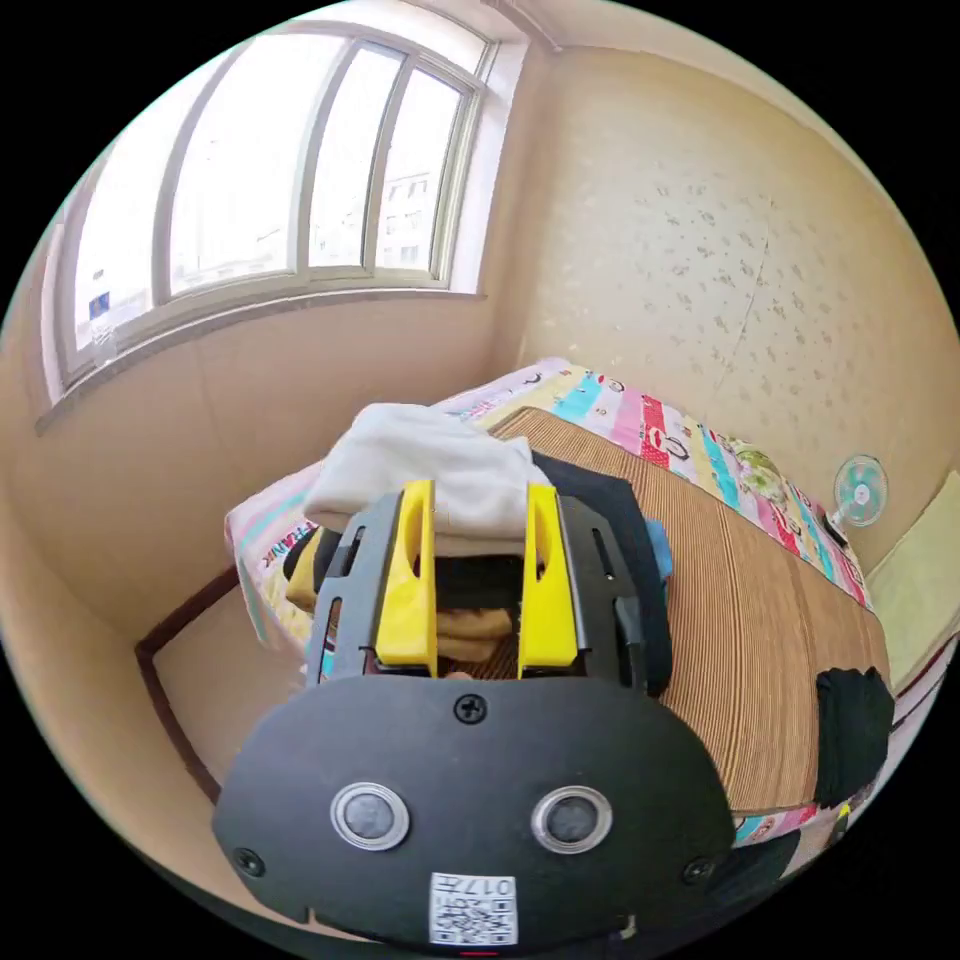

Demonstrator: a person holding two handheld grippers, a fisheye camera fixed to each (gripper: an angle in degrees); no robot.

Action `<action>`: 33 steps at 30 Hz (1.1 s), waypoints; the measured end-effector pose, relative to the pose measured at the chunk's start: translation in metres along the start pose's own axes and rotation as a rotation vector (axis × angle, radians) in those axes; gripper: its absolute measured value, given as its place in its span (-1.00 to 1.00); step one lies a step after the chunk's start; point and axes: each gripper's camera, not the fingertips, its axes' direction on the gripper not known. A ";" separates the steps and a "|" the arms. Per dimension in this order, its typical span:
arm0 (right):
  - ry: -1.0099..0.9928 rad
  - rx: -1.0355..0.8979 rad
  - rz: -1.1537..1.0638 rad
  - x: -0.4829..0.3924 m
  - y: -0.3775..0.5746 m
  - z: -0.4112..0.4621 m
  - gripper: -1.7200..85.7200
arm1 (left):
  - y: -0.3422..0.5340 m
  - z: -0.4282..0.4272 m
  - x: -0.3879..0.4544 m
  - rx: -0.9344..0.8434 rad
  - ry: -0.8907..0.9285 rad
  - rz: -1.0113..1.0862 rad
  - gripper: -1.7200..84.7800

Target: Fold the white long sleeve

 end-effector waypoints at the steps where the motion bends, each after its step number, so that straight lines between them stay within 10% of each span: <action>1: -0.005 -0.009 0.003 -0.002 0.001 0.006 -0.95 | -0.005 0.004 -0.001 0.015 0.025 0.018 -0.65; 8: -0.074 -0.091 0.014 -0.027 0.008 0.060 -0.95 | -0.007 0.109 0.014 -0.350 0.024 0.098 -0.81; 12: -0.153 -0.074 -0.034 -0.033 0.016 0.067 -0.95 | -0.017 0.044 -0.026 -0.145 0.578 -0.218 -0.97; 23: -0.353 0.082 -0.091 -0.039 -0.011 0.087 -0.83 | -0.051 -0.164 0.117 0.196 1.750 0.091 -0.98; 28: -0.389 0.090 0.007 -0.035 -0.024 0.100 -0.61 | 0.021 -0.174 0.100 0.087 1.381 0.250 -0.97; 33: -0.402 -0.078 0.151 0.004 -0.003 0.144 -0.61 | 0.204 -0.075 0.111 -0.551 0.689 0.425 -0.97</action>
